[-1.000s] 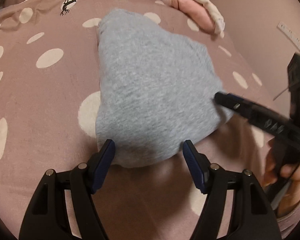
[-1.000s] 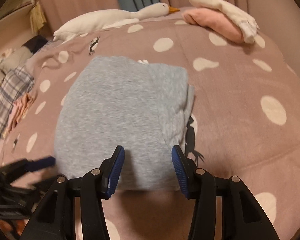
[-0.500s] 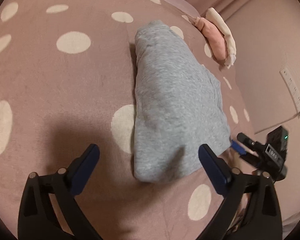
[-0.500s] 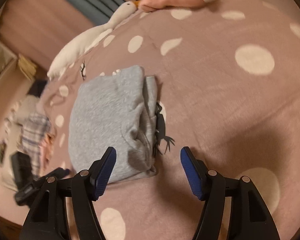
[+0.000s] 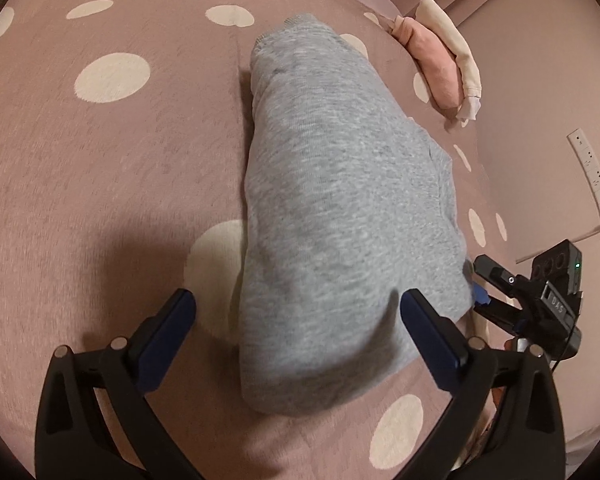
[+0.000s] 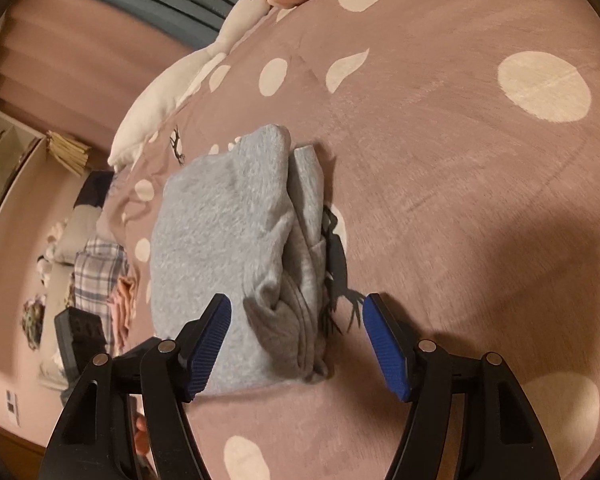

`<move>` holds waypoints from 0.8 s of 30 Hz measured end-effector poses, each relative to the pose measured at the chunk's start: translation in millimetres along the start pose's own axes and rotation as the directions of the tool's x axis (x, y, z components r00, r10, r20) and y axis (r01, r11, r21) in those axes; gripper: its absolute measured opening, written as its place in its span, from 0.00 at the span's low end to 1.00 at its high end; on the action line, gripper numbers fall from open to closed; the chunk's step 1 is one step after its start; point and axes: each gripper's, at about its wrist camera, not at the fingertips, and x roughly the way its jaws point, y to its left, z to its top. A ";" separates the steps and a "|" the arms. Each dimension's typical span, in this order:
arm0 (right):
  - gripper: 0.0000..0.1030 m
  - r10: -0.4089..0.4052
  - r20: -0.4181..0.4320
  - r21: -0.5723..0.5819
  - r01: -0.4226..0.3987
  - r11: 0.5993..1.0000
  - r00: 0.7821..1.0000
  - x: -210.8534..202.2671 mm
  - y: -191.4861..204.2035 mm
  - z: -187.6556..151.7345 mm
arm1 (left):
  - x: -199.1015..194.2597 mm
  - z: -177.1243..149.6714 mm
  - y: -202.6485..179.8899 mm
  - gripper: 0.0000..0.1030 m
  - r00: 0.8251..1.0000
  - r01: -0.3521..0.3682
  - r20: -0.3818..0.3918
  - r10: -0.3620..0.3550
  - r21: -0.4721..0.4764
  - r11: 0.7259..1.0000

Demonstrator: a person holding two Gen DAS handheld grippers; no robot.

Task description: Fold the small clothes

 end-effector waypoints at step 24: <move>0.66 -0.002 -0.013 -0.018 0.001 1.000 1.000 18.6 4.6 13.2 | 17.7 17.8 0.1 0.99 1.000 -0.015 -0.008 0.015 0.050 0.999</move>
